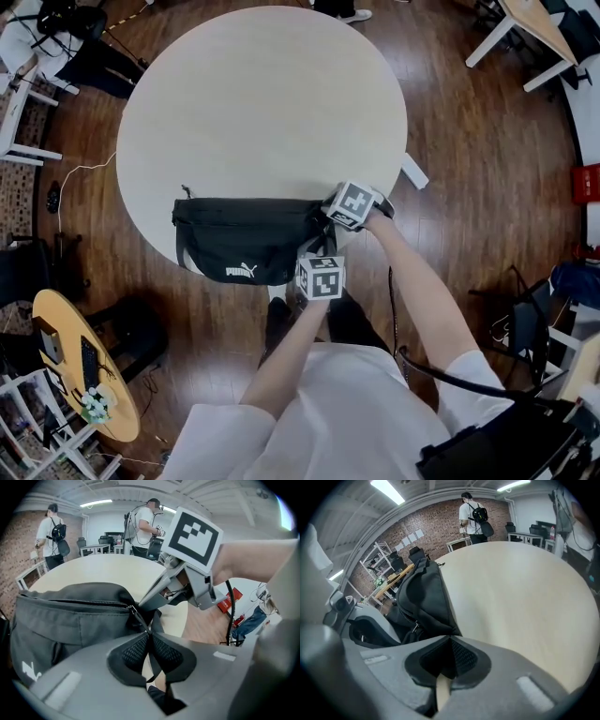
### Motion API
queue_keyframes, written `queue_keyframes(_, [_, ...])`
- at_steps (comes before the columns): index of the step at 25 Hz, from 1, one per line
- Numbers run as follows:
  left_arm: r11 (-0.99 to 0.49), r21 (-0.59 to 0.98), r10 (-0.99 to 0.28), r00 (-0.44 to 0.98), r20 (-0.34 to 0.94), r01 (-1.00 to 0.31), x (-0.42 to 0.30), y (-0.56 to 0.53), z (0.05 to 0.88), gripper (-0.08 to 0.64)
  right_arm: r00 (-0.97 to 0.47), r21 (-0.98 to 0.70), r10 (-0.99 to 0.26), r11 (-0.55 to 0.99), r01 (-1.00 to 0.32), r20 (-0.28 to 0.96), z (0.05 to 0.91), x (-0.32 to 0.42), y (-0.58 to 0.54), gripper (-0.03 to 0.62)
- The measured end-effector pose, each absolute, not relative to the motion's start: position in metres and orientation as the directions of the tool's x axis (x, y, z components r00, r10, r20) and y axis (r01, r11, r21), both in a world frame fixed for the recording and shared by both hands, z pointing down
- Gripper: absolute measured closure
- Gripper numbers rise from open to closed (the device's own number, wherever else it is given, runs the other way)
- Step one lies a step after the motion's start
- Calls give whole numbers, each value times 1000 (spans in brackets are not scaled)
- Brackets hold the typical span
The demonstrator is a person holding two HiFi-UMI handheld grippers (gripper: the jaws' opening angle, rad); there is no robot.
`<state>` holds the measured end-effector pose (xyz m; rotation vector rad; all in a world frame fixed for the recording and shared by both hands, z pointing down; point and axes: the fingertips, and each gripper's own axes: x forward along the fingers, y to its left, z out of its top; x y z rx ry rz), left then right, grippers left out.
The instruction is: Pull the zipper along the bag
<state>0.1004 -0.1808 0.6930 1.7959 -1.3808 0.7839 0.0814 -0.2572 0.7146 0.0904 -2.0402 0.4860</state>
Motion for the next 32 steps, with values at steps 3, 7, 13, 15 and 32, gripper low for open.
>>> queue_keyframes(3, [-215, 200, -541, 287, 791, -956, 98, -170, 679, 515, -484, -278, 109, 915, -291, 868, 716, 79, -257, 604])
queue_keyframes(7, [-284, 232, -566, 358, 742, -930, 86, -166, 647, 517, -464, -242, 63, 909, -338, 884, 717, 79, -259, 604])
queue_keyframes(13, [-368, 242, -579, 425, 695, -898, 35, -157, 604, 518, -407, -183, 4, 897, -403, 913, 719, 83, -259, 604])
queue_keyframes(15, [-375, 244, -585, 433, 686, -894, 11, -157, 595, 517, -389, -164, -16, 890, -426, 921, 720, 85, -260, 604])
queue_keyframes(32, [-170, -18, -708, 110, 698, -985, -361, -222, 622, 517, -246, -43, -129, 804, -593, 961, 723, 85, -255, 604])
